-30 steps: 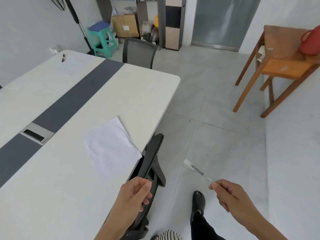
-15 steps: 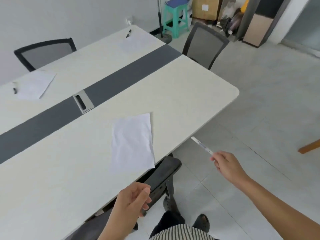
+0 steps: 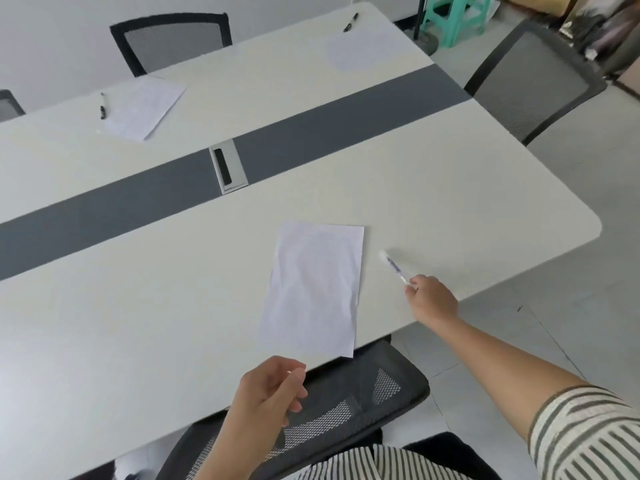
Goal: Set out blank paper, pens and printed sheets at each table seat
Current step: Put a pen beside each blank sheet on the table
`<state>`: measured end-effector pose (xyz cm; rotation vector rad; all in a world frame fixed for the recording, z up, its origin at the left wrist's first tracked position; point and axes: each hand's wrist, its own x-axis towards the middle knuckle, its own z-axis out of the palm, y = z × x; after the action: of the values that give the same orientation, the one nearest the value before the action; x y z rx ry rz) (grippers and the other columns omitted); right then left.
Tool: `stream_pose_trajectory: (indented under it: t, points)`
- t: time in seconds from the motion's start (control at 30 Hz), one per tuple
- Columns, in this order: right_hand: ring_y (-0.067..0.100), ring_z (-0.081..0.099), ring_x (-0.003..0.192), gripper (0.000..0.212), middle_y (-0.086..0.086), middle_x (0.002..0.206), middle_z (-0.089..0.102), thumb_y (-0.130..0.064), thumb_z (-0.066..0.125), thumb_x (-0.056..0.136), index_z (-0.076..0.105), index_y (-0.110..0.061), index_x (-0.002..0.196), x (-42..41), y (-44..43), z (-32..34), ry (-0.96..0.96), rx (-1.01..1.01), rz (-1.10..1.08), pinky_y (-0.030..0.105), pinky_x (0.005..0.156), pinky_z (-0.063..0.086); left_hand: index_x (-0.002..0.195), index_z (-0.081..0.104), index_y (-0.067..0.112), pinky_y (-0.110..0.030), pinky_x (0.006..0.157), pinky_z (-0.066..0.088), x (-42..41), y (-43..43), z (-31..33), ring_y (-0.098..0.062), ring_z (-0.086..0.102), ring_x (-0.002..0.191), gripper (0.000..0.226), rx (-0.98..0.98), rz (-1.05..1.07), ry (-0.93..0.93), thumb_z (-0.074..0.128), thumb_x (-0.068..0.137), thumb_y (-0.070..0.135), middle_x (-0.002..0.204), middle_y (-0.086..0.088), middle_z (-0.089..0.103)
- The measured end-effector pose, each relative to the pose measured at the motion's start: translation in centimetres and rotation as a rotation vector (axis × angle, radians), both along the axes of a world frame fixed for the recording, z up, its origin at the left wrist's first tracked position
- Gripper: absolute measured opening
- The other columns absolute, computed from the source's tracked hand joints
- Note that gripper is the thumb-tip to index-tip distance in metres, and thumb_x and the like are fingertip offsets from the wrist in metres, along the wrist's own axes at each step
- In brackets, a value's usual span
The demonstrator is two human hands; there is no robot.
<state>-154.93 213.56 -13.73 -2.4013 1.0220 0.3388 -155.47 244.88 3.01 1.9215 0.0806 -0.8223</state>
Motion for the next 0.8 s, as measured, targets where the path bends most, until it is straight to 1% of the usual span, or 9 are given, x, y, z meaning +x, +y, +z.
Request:
stream_pose_trajectory:
  t: [0.03, 0.1, 0.37, 0.43, 0.53, 0.6, 0.7, 0.73, 0.8]
  points:
    - [0.031, 0.061, 0.096, 0.028, 0.01, 0.111, 0.063, -0.028, 0.043, 0.098, 0.061, -0.012, 0.111, 0.3, 0.0, -0.3, 0.009, -0.011, 0.026, 0.034, 0.072, 0.046, 0.089, 0.07, 0.014, -0.031, 0.051, 0.044, 0.3, 0.3, -0.1, -0.016, 0.061, 0.059, 0.018, 0.005, 0.013, 0.013, 0.062, 0.084, 0.029, 0.07, -0.008, 0.071]
    - [0.03, 0.062, 0.101, 0.026, 0.006, 0.113, 0.065, -0.028, 0.046, 0.097, 0.059, -0.014, 0.115, 0.9, 0.0, -0.7, 0.017, -0.03, 0.043, 0.034, 0.075, 0.046, 0.089, 0.07, 0.015, -0.03, 0.051, 0.044, 0.7, 0.7, -0.2, -0.016, 0.061, 0.059, 0.025, 0.019, 0.04, 0.032, 0.06, 0.077, 0.035, 0.07, -0.009, 0.071]
    - [0.025, 0.062, 0.096, 0.018, 0.0, 0.104, 0.067, -0.027, 0.054, 0.091, 0.063, -0.016, 0.102, 0.7, -1.7, -0.1, 0.022, 0.076, 0.0, 0.029, 0.072, 0.042, 0.089, 0.07, 0.015, -0.032, 0.052, 0.046, 1.8, -1.5, -0.6, -0.015, 0.062, 0.058, 0.026, 0.005, 0.044, 0.035, 0.06, 0.076, 0.035, 0.07, -0.008, 0.071]
    - [0.024, 0.062, 0.092, 0.016, -0.003, 0.095, 0.067, -0.026, 0.056, 0.089, 0.066, -0.018, 0.099, -0.3, -2.4, 0.9, -0.023, 0.131, -0.045, 0.029, 0.071, 0.042, 0.089, 0.07, 0.015, -0.03, 0.053, 0.047, 2.0, -2.9, -0.6, -0.014, 0.062, 0.06, 0.019, -0.006, 0.003, 0.022, 0.062, 0.084, 0.032, 0.07, -0.007, 0.071]
    - [0.021, 0.06, 0.076, 0.007, -0.008, 0.073, 0.062, -0.023, 0.06, 0.087, 0.066, -0.024, 0.085, -3.1, -3.7, 3.0, -0.132, 0.249, -0.075, 0.029, 0.065, 0.042, 0.089, 0.07, 0.016, -0.03, 0.054, 0.047, 2.3, -5.5, -0.6, -0.015, 0.062, 0.062, 0.012, -0.027, -0.092, 0.007, 0.061, 0.091, 0.023, 0.071, -0.007, 0.071]
    - [0.018, 0.061, 0.069, 0.009, -0.002, 0.068, 0.065, -0.024, 0.062, 0.088, 0.067, -0.022, 0.081, -5.9, -4.7, 4.3, -0.177, 0.331, -0.123, 0.029, 0.063, 0.044, 0.089, 0.07, 0.016, -0.03, 0.055, 0.046, 2.4, -7.8, -0.5, -0.014, 0.061, 0.062, 0.011, -0.035, -0.168, -0.002, 0.059, 0.093, 0.018, 0.07, -0.006, 0.07]
    - [0.013, 0.062, 0.062, 0.013, 0.011, 0.073, 0.07, -0.022, 0.063, 0.089, 0.07, -0.014, 0.082, -11.1, -6.4, 6.3, -0.245, 0.448, -0.281, 0.027, 0.062, 0.046, 0.09, 0.069, 0.015, -0.03, 0.055, 0.046, 2.0, -12.0, -0.2, -0.012, 0.06, 0.061, 0.012, -0.051, -0.281, -0.013, 0.058, 0.093, 0.016, 0.068, -0.004, 0.069]
    - [0.014, 0.062, 0.062, 0.014, 0.013, 0.073, 0.07, -0.02, 0.064, 0.09, 0.07, -0.011, 0.082, -13.0, -7.0, 7.1, -0.278, 0.473, -0.342, 0.028, 0.063, 0.046, 0.089, 0.069, 0.015, -0.029, 0.055, 0.045, 1.6, -13.5, 0.0, -0.012, 0.059, 0.06, 0.012, -0.059, -0.318, -0.017, 0.058, 0.093, 0.016, 0.068, -0.003, 0.069]
    - [0.015, 0.062, 0.066, 0.015, 0.011, 0.074, 0.069, -0.018, 0.063, 0.091, 0.069, -0.005, 0.085, -17.1, -8.4, 8.6, -0.335, 0.523, -0.464, 0.022, 0.06, 0.045, 0.088, 0.069, 0.015, -0.028, 0.054, 0.044, 0.6, -16.8, 0.3, -0.012, 0.059, 0.06, 0.012, -0.071, -0.392, -0.019, 0.058, 0.093, 0.016, 0.068, -0.003, 0.068]
